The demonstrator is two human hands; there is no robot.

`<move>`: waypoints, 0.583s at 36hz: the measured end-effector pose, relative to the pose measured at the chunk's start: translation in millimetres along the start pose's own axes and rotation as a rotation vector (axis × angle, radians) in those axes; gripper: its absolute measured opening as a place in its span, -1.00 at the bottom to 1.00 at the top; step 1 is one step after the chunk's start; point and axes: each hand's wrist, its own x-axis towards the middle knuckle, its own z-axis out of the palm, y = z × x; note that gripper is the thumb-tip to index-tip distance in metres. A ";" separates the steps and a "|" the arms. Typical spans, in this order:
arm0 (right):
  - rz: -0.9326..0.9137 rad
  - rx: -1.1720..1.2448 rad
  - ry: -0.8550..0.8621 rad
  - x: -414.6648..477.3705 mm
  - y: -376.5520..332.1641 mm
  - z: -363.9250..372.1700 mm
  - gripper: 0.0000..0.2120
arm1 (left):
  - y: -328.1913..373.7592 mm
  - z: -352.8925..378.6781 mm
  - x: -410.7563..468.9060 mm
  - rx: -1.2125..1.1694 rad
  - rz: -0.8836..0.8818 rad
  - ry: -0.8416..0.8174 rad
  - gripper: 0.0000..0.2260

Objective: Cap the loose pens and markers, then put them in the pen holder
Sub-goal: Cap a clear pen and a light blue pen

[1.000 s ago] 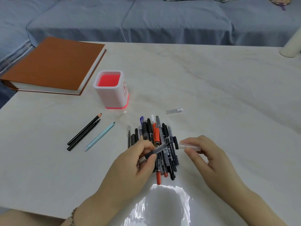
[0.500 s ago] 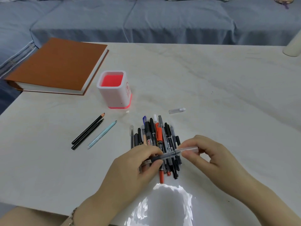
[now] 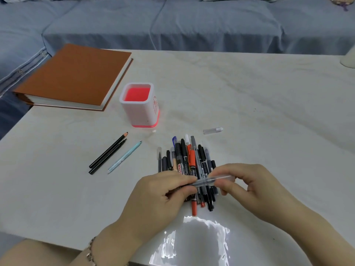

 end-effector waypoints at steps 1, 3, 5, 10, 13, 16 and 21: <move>-0.025 -0.020 -0.005 0.5 -0.3 -0.6 -0.78 | 0.9 0.1 0.6 -0.020 -0.025 -0.008 -0.79; -0.057 -0.038 -0.014 1.9 -1.8 -2.2 -0.77 | 3.4 -0.5 2.5 -0.073 -0.103 -0.021 -0.85; -0.083 -0.038 -0.023 3.5 -3.2 -4.5 -0.79 | 6.4 -2.5 5.9 -0.192 -0.225 -0.030 -0.77; -0.061 -0.038 -0.072 13.2 -13.1 -5.5 -0.91 | 5.4 -9.3 12.2 -0.636 -0.543 -0.216 -0.88; 0.126 0.139 0.029 24.3 -18.6 2.0 -0.91 | 4.2 -5.6 12.1 -0.696 -0.568 -0.213 -0.88; 0.271 0.362 0.103 35.2 -12.8 12.9 -0.90 | 0.6 -4.1 16.8 -0.554 -0.539 -0.086 -0.84; 0.466 0.634 0.256 38.2 11.5 26.1 -0.84 | -32.9 -19.1 25.1 0.006 -0.342 0.065 -0.89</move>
